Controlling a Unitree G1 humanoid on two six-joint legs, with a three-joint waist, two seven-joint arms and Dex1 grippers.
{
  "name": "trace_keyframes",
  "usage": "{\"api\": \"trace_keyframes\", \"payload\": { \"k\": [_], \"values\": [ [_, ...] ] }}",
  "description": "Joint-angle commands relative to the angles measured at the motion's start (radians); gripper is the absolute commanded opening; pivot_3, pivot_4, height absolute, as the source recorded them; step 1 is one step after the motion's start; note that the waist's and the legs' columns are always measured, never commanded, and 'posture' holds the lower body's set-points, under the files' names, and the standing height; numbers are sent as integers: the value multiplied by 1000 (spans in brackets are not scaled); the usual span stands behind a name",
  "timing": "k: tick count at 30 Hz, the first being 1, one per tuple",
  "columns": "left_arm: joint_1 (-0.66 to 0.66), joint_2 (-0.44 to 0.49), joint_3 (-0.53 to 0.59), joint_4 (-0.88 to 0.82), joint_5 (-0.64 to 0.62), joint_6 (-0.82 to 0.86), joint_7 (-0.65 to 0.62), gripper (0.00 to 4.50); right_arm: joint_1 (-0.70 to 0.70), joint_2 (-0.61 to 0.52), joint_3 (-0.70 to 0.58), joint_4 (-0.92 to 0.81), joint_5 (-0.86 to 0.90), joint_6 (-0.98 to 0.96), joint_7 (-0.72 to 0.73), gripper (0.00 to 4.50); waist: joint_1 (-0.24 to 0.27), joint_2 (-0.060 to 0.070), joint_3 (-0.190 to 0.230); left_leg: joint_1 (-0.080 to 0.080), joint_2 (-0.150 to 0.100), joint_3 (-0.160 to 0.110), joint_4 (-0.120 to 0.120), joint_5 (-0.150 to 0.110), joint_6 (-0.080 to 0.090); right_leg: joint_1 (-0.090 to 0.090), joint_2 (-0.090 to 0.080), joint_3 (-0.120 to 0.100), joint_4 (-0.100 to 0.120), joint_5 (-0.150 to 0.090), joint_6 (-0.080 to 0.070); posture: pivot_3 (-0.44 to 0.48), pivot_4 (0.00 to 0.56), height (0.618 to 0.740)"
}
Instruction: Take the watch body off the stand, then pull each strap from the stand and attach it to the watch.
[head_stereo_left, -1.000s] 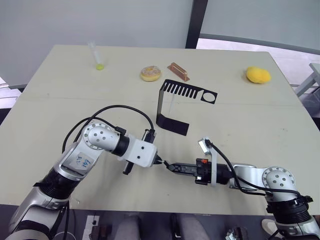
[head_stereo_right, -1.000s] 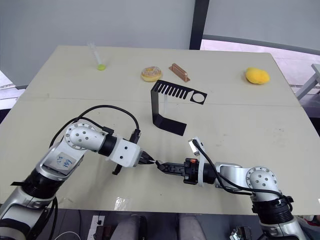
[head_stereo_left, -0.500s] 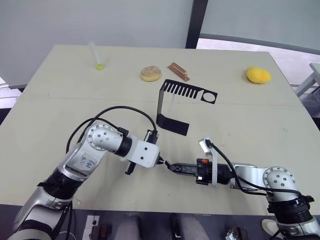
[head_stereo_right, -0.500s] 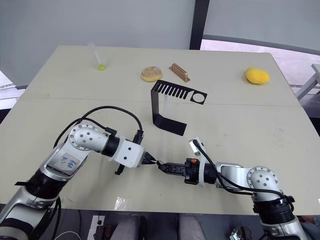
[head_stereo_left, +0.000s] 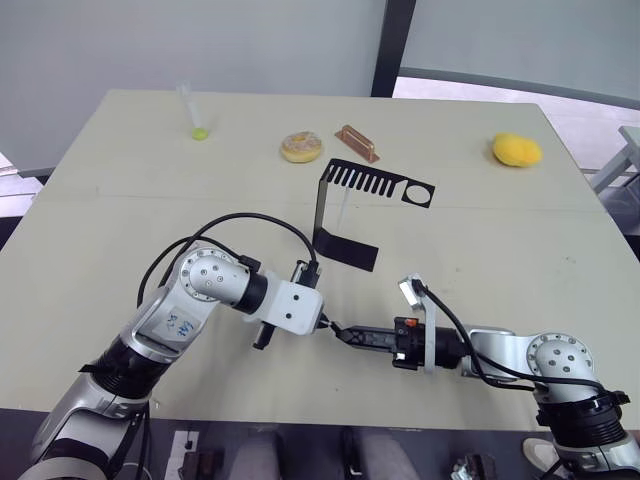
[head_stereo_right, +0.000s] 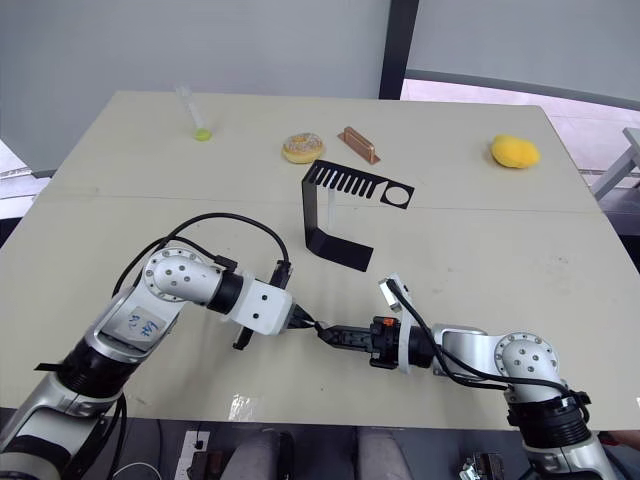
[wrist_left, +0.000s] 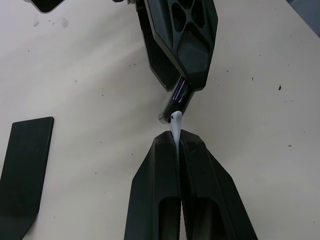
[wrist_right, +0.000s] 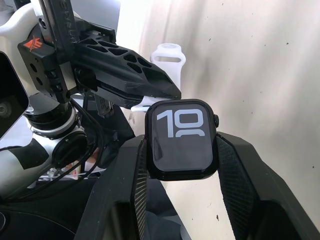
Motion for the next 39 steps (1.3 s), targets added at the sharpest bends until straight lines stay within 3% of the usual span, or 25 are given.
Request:
{"api": "trace_keyframes", "payload": {
  "k": [1, 27, 30, 33, 37, 39],
  "values": [
    [-18, -27, -29, -25, -1, 2, 15, 0, -12, 19, 19, -53, 49, 5, 32, 1496, 0, 0, 0, 0, 0, 0, 0, 0, 0, 0, 0, 0, 0, 0, 0, 0, 150, 740],
    [-21, -52, -20, -43, 3, 57, 20, 0, -6, 15, 20, -56, 42, 8, 39, 1496, 0, 0, 0, 0, 0, 0, 0, 0, 0, 0, 0, 0, 0, 0, 0, 0, 150, 740],
    [0, -5, -1, -61, -9, 81, -6, 926, -1, 8, 15, -57, 40, 10, 45, 1496, -1, 0, 0, 0, 0, 0, 0, 0, 0, 0, 0, 0, 0, 0, 0, 0, 150, 740],
    [41, 63, 46, -58, -13, 47, -5, 2435, 2, 1, 9, -62, 35, 5, 55, 1496, -4, 0, 0, 0, 0, 0, 0, 0, 0, 0, 0, 0, 0, 0, 0, 0, 150, 740],
    [164, 197, 192, -37, -97, -24, -31, 4435, 0, -29, -13, -104, -39, 7, 137, 1496, -9, 1, 0, 0, 1, 0, 0, 0, 0, -1, 0, 0, 0, 0, 0, 0, 150, 740],
    [237, 227, 293, -27, -196, -32, -49, 4500, 0, -74, -3, -187, -199, -29, 267, 1496, -3, 1, 1, 0, 1, 0, -1, 0, 0, -1, 0, -1, 0, 0, -1, 0, 150, 740]
  ]
}}
